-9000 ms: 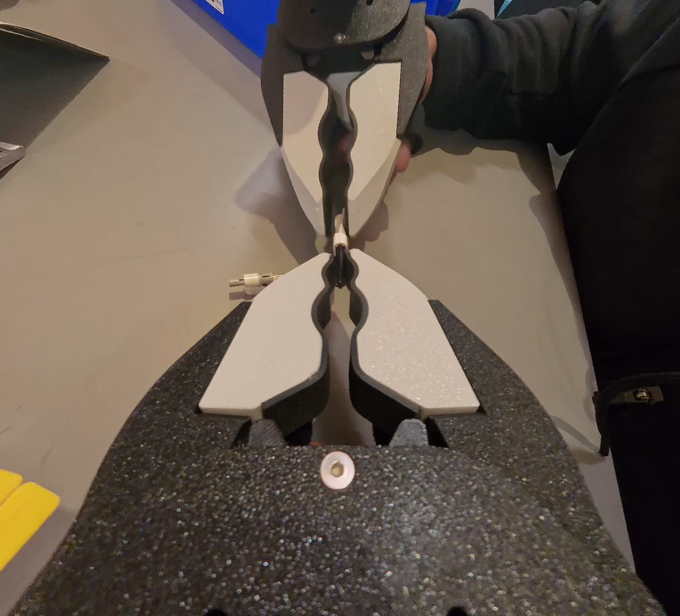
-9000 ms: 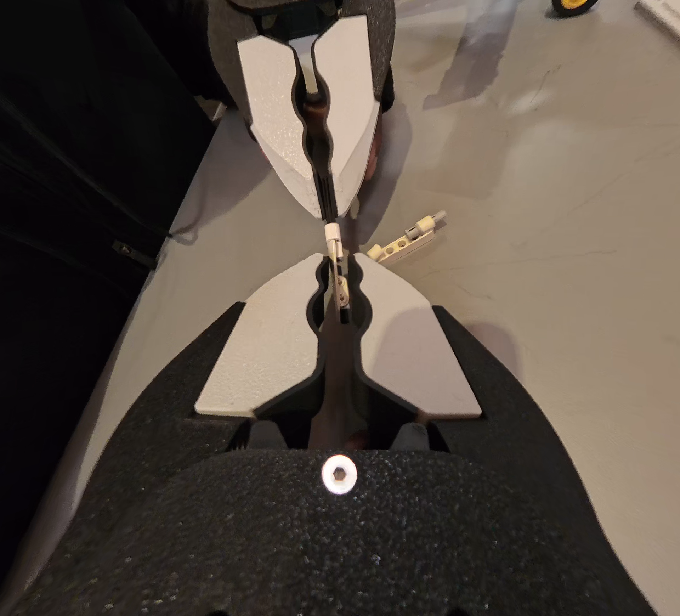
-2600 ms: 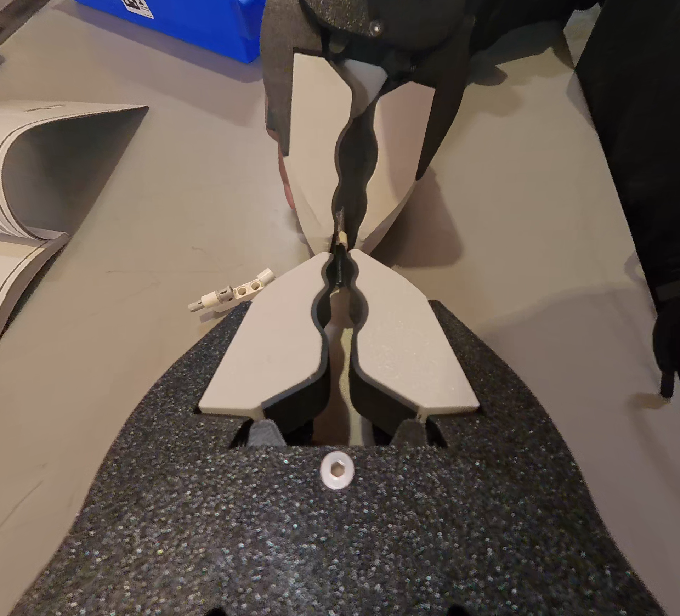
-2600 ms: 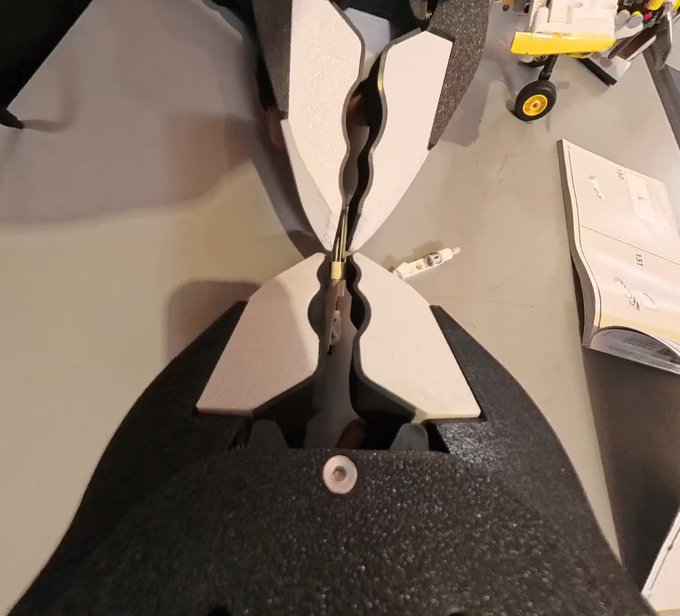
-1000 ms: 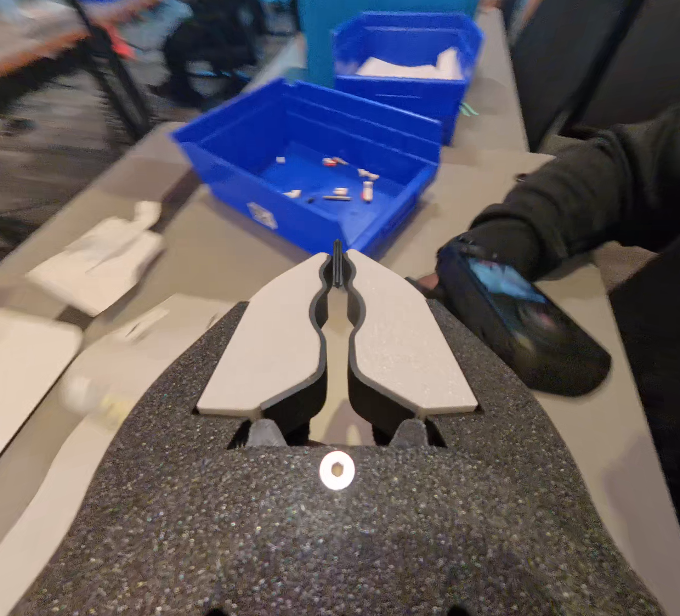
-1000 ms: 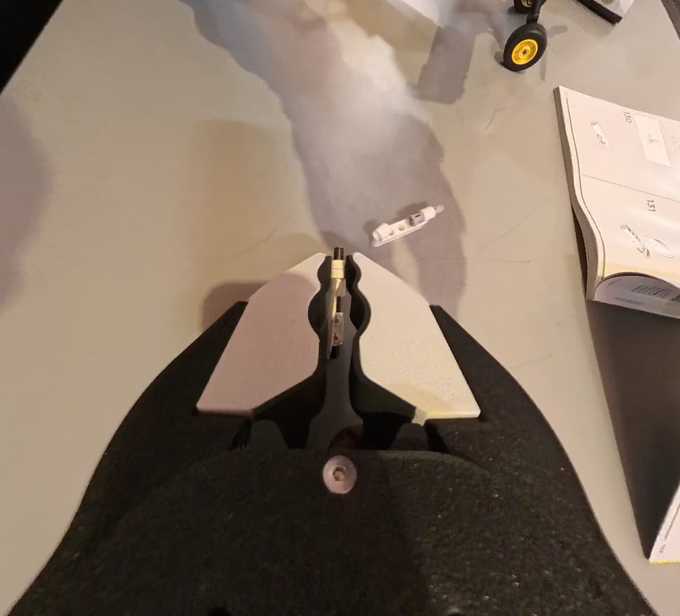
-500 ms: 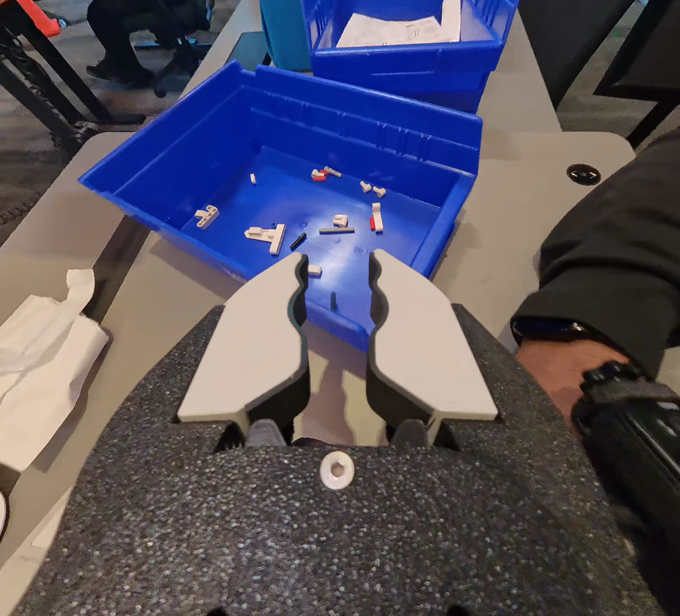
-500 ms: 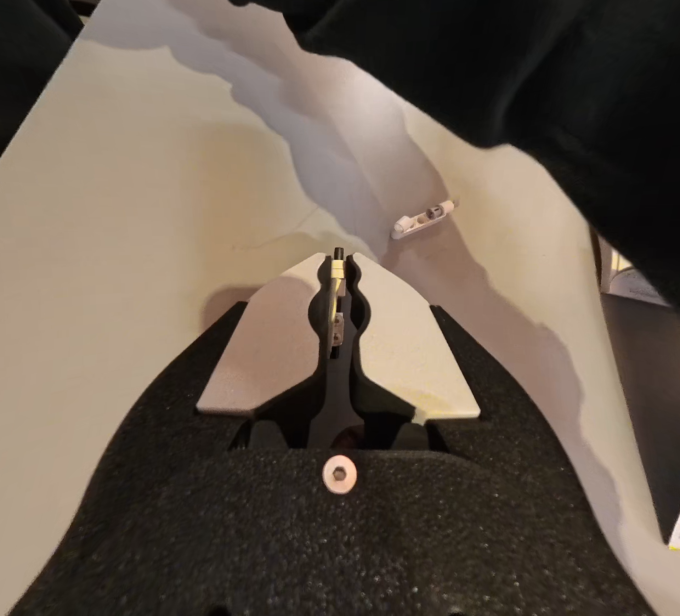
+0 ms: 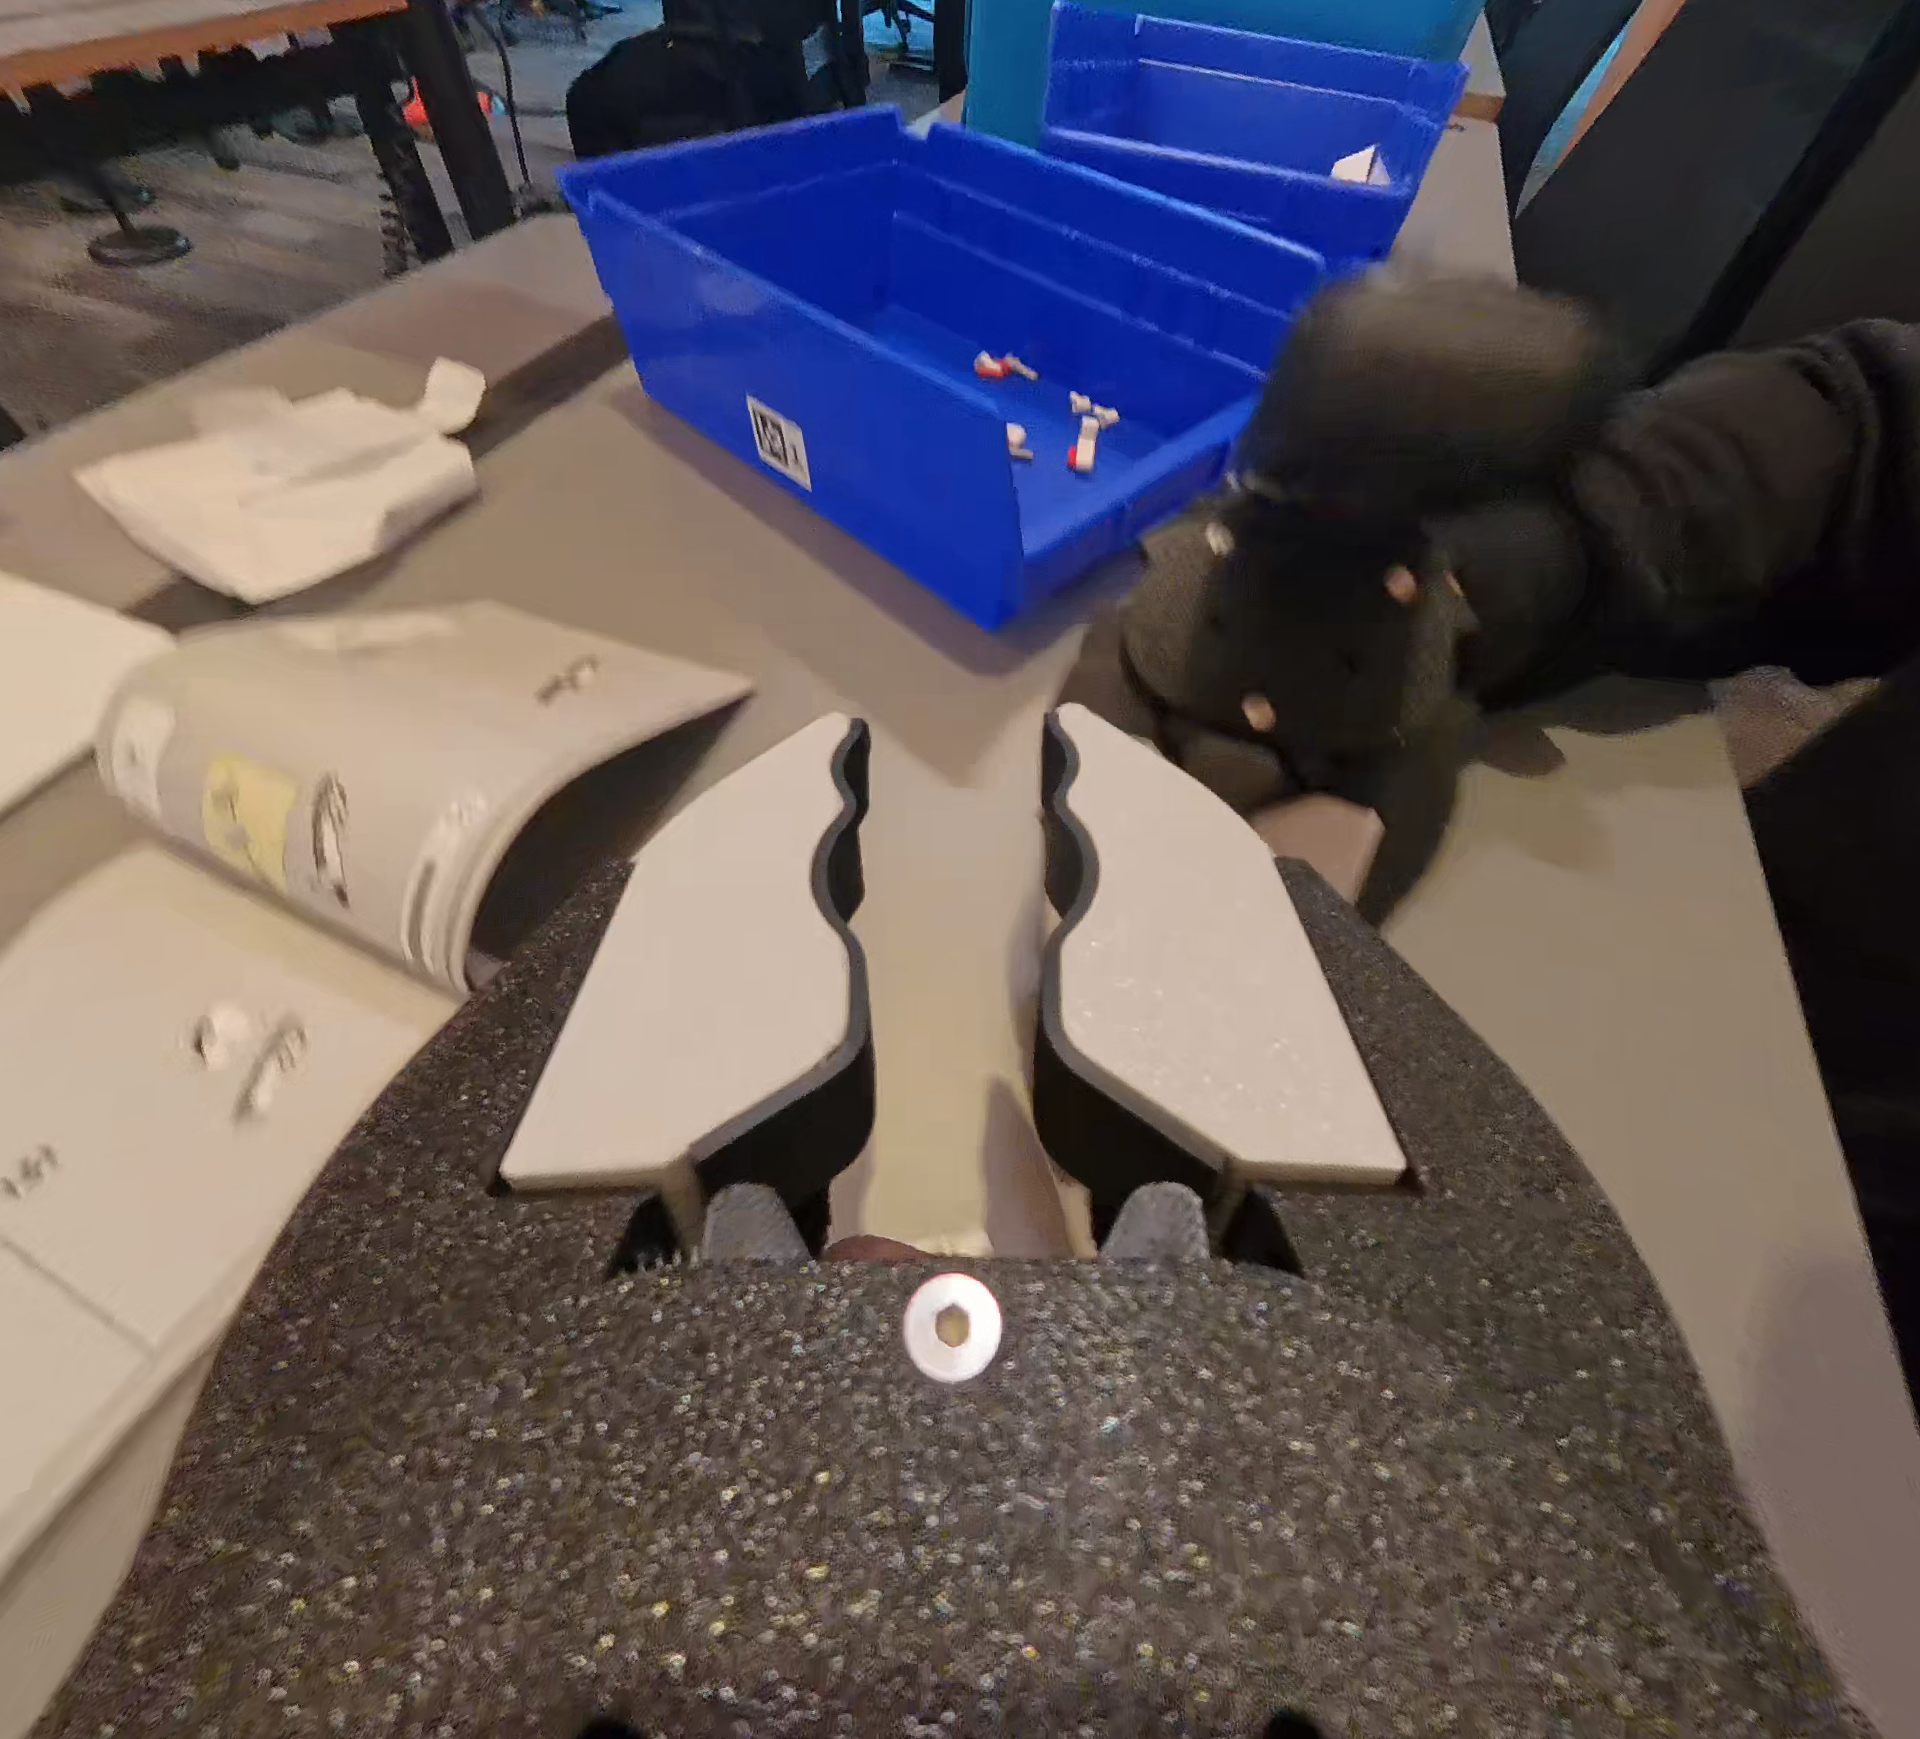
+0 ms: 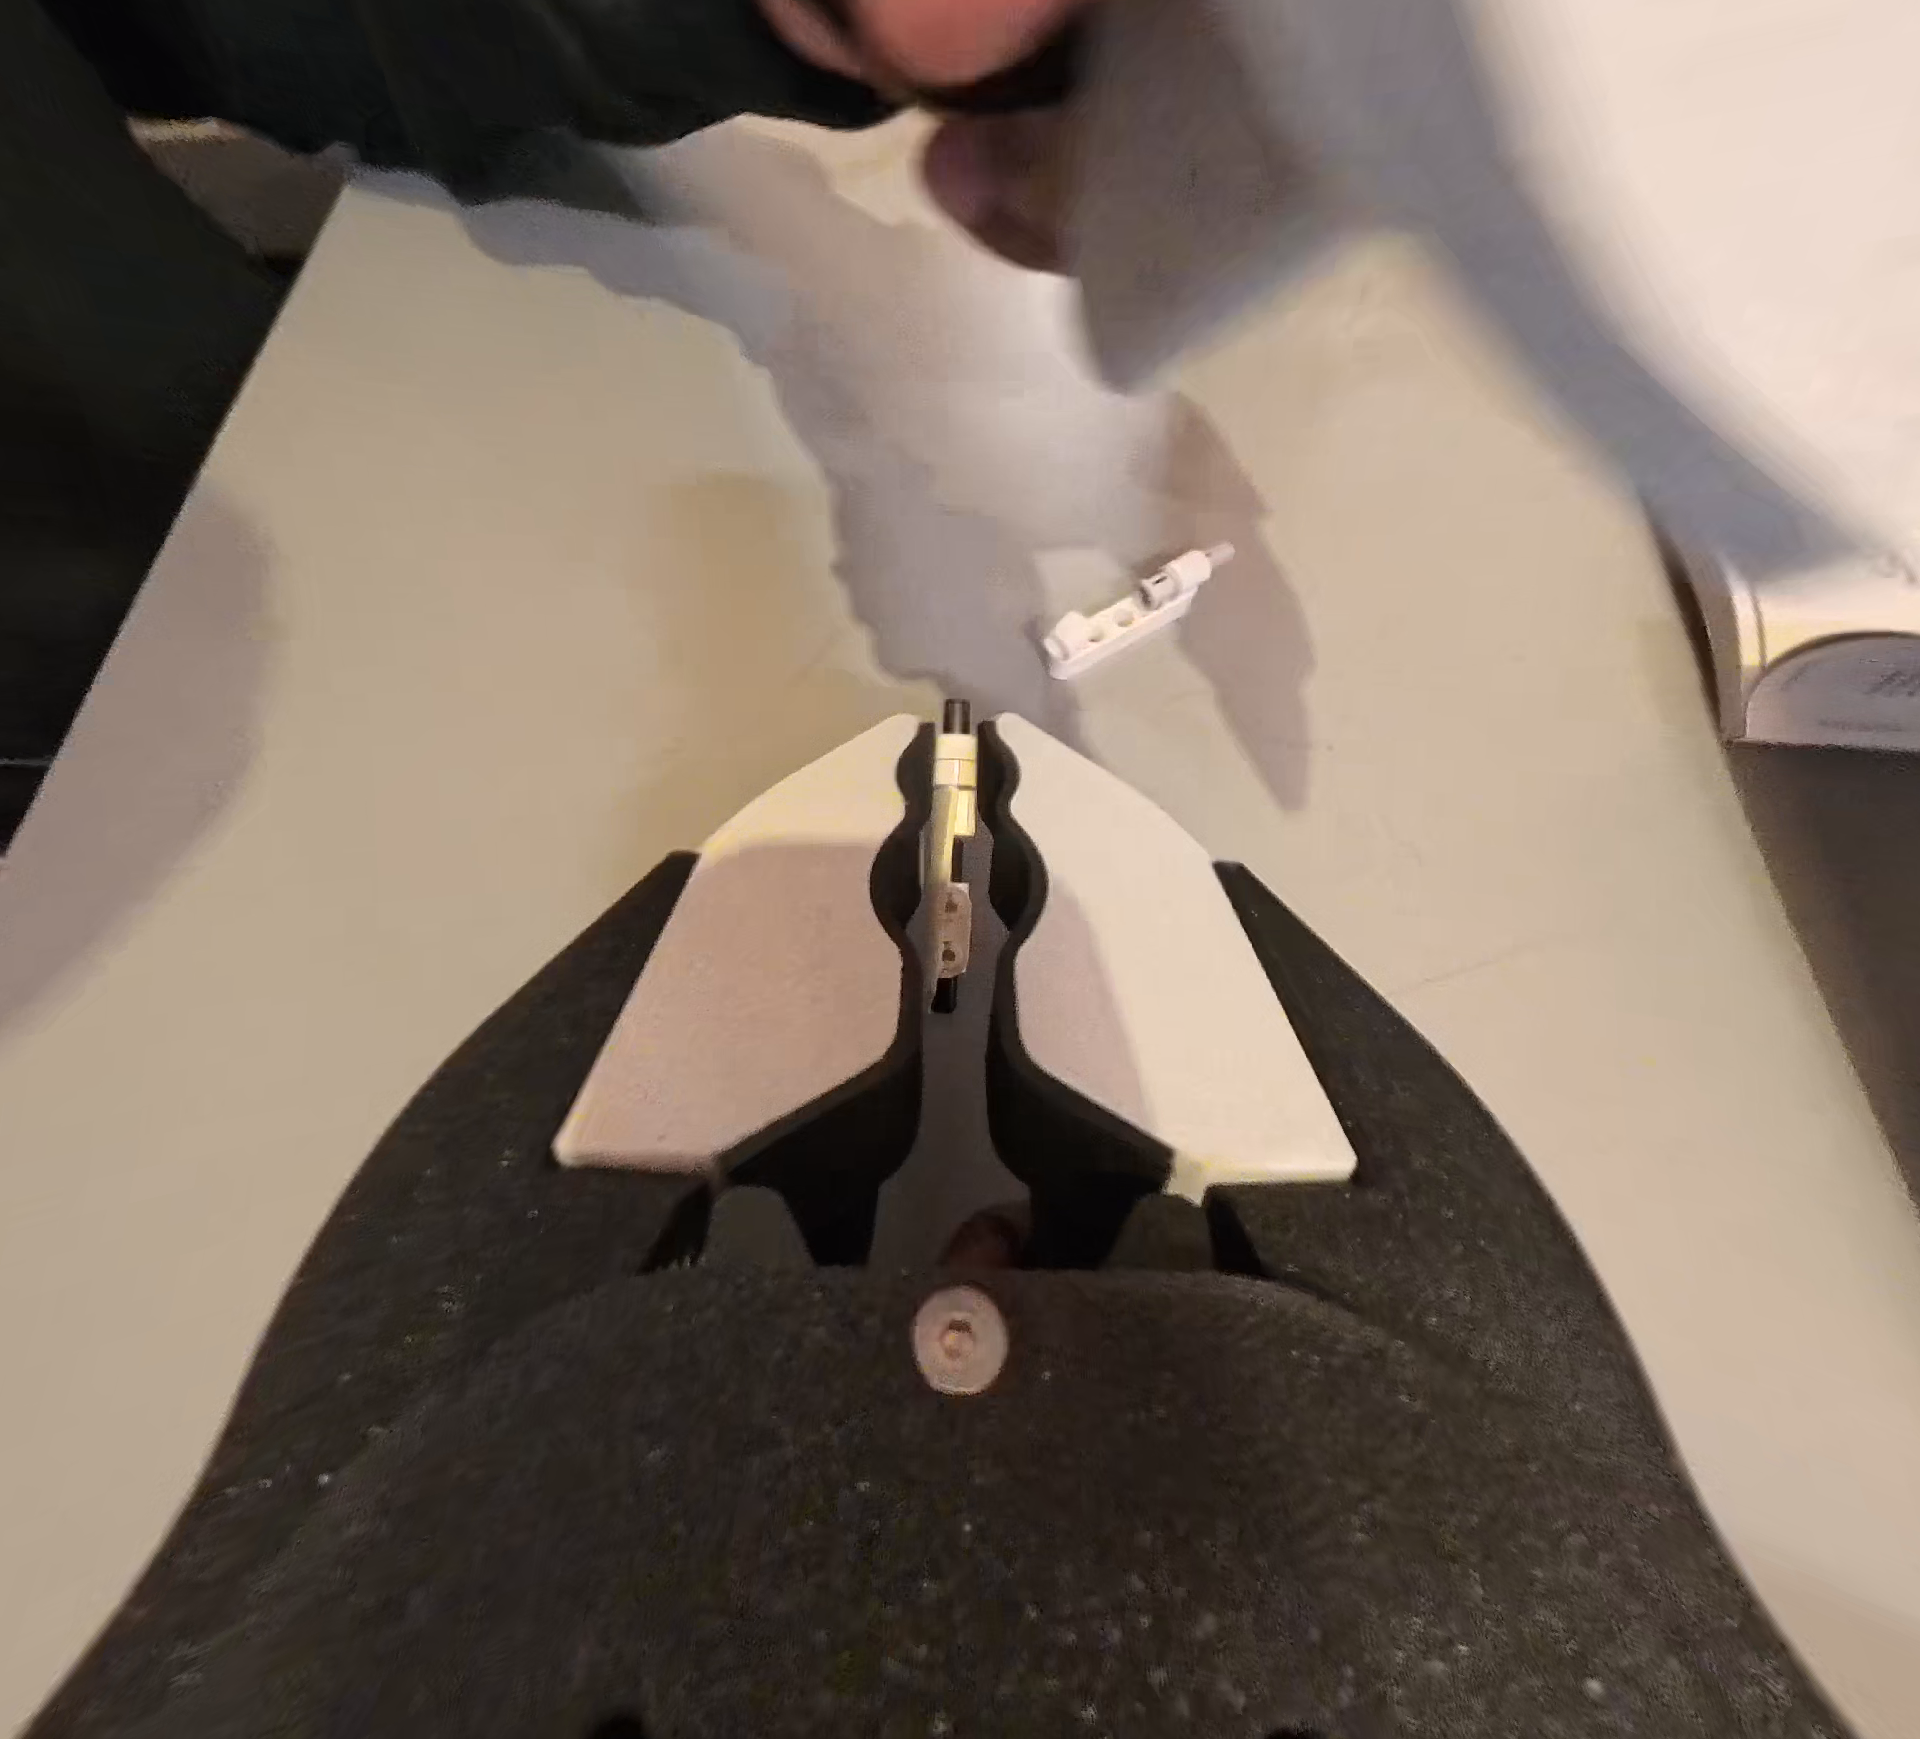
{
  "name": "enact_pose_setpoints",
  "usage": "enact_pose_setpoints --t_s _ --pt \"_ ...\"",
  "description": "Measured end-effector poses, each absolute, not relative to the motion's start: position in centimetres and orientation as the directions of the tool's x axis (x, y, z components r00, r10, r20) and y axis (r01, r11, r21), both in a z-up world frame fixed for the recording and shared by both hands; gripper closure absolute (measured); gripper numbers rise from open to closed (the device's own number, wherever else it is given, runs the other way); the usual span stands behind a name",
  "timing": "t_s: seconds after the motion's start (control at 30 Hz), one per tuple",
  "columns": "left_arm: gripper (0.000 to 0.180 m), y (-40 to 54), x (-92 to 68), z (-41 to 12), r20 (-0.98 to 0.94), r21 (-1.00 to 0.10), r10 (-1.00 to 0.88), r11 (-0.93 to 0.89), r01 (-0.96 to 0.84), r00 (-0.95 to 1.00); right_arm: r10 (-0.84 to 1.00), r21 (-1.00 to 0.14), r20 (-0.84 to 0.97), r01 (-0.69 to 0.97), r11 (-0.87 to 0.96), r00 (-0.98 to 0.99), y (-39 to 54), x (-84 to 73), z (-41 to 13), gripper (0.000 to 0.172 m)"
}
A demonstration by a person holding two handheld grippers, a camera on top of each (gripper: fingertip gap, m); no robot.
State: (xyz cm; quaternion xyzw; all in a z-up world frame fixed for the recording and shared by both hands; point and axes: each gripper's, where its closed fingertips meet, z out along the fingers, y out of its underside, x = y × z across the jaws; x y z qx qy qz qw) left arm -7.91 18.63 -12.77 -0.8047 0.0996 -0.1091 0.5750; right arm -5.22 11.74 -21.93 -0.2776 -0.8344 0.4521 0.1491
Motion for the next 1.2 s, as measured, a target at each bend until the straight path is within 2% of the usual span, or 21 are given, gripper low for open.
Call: enact_pose_setpoints --t_s 0.27,0.43,0.6,0.8,1.1,1.2 --pt "0.149 13.4 -6.9 -18.4 0.105 -0.91 -0.286 -0.415 -0.024 0.952 0.637 -0.877 -0.116 0.38 0.294 -0.762 12.4 -5.9 -20.7 0.164" --pt "0.149 13.0 -5.5 -19.0 0.178 -0.901 -0.336 -0.433 0.016 0.925 0.608 -0.925 -0.195 0.351 0.148 -0.769 12.0 -5.5 -18.6 0.164" --pt "0.152 13.4 -4.8 -18.4 0.341 -0.886 -0.342 -0.428 0.178 0.876 0.574 -0.926 -0.332 0.374 -0.047 -0.749 11.7 -6.0 -16.5 0.164" --pt "0.159 14.0 -5.1 -16.8 0.501 -0.851 -0.345 -0.364 0.379 0.793 0.478 -0.847 -0.532 0.455 -0.276 -0.699 11.9 -6.6 -15.1 0.164" --pt "0.165 14.4 -4.9 -16.4 0.527 -0.842 -0.35 -0.339 0.419 0.775 0.467 -0.822 -0.569 0.471 -0.319 -0.677 11.8 -7.0 -15.0 0.165" --pt "0.172 14.4 -4.8 -16.4 0.513 -0.851 -0.355 -0.325 0.412 0.781 0.463 -0.823 -0.568 0.468 -0.321 -0.681 11.7 -7.0 -15.0 0.165"
